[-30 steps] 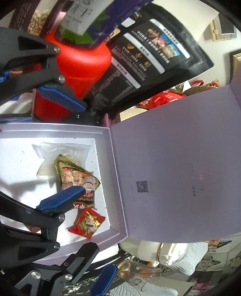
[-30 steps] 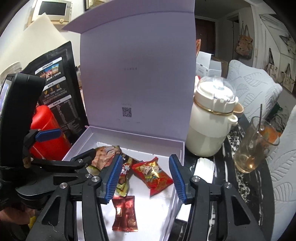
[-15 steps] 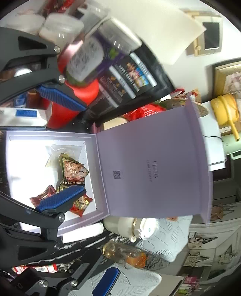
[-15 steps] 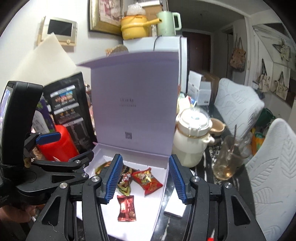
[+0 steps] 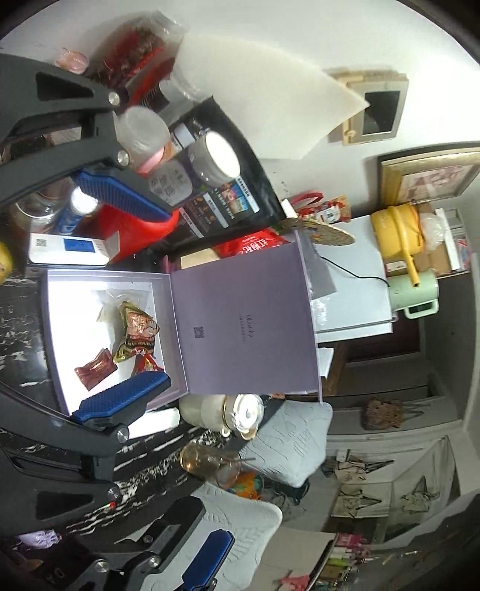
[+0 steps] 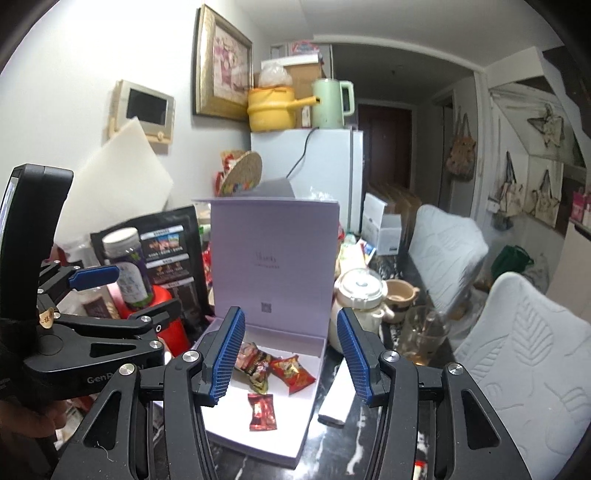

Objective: Organize soft objects
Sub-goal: 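Withdraw both open tools from the box back over the table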

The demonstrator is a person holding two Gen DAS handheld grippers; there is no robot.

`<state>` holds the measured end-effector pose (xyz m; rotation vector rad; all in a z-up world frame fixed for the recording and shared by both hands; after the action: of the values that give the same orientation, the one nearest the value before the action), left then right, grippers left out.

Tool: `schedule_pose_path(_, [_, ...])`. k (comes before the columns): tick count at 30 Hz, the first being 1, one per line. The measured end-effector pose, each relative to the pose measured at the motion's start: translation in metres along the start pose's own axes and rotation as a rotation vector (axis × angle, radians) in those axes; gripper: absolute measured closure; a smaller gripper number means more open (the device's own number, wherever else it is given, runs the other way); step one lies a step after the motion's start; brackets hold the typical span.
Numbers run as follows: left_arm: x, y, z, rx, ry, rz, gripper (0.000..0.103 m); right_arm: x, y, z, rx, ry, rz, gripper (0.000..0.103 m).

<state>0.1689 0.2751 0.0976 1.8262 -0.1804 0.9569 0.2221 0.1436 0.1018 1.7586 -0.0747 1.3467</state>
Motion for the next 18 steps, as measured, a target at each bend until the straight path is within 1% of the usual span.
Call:
schedule_pose_path(7, [-0.020, 0.046, 0.002, -0.031, -0.012, 0.053, 0.020, -0.011, 0.046, -0.004, -0.015, -0.018, 0.036, 0.051])
schedule_pose_path(12, [-0.042, 0.077, 0.008, -0.056, -0.039, 0.092, 0.020, -0.026, 0.080, -0.008, -0.048, -0.024, 0.060, 0.051])
schedule_pose_path(17, [-0.062, 0.102, 0.017, -0.103, -0.069, 0.131, 0.020, -0.049, 0.112, -0.010, -0.080, -0.041, 0.075, 0.051])
schedule_pose_path(18, [-0.066, 0.106, 0.019, -0.107, -0.078, 0.137, 0.020, -0.054, 0.117, -0.010, -0.084, -0.045, 0.078, 0.047])
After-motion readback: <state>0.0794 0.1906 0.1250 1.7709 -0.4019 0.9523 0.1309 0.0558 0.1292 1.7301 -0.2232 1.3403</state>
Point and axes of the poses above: each gripper's, at about its wrist camera, not at the fingertips, and y roughly against the way its jaws point, z to its right, x to its top, the point moved 10 cm from there along -y, roughly the way its jaws point, and after that the axes turned 12 degrees about -z, right-handed, at the moved point
